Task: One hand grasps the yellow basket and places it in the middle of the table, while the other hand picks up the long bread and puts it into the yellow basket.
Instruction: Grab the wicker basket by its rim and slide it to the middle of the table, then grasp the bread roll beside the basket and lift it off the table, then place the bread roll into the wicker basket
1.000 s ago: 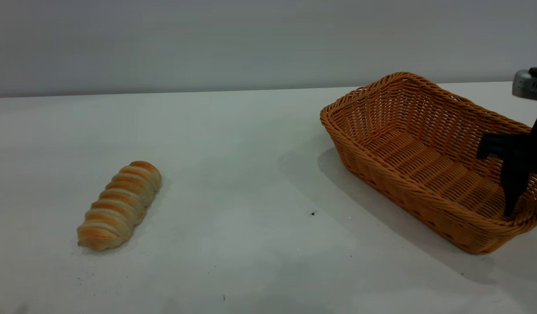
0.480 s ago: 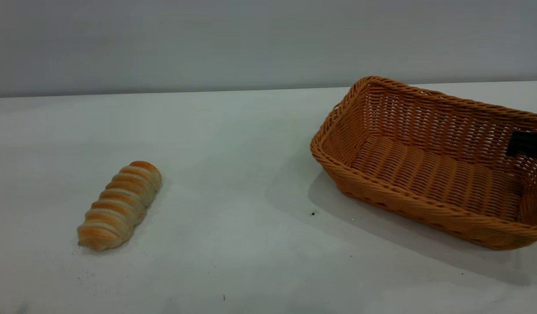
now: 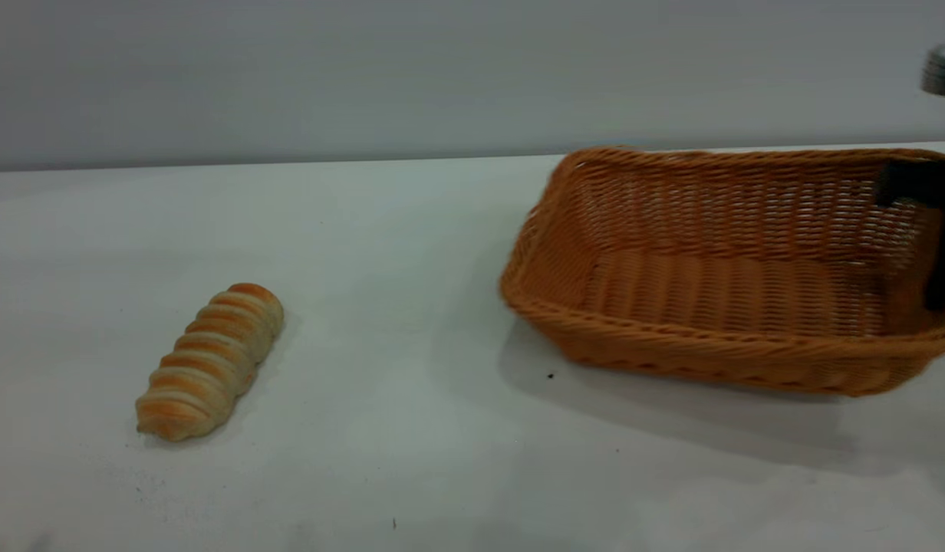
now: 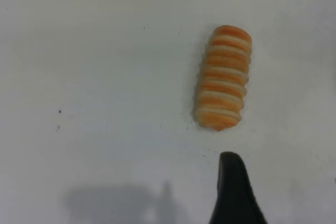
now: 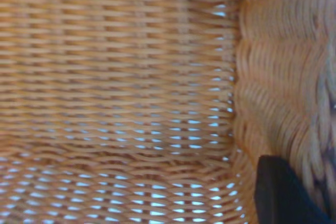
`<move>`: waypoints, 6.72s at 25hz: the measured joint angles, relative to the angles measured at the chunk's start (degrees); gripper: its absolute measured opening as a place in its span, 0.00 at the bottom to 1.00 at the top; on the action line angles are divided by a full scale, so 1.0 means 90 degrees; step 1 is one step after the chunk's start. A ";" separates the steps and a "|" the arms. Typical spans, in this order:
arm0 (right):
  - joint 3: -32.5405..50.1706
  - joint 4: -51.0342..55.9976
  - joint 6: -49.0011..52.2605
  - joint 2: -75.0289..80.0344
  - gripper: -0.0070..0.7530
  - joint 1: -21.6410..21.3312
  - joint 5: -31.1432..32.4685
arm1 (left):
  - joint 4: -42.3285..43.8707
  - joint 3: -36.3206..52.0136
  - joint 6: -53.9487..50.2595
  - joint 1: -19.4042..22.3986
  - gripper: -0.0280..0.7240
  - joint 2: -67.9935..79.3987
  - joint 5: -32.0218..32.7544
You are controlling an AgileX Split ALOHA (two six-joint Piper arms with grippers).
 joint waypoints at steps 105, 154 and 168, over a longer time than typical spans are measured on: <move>-0.0366 0.3004 -0.6656 -0.4838 0.74 0.1540 0.2745 | -0.1266 -0.2365 0.2362 -0.0710 0.24 0.8460 -0.3169; -0.0366 0.3002 -0.6276 -0.6839 0.74 0.1540 0.3425 | -0.2069 -0.3913 0.2880 -0.3036 0.25 0.8052 -0.2811; -0.0366 0.1848 -0.5231 -0.6896 0.74 0.1540 0.3693 | -0.1905 -0.3918 0.3763 -0.2844 0.81 0.7100 -0.1972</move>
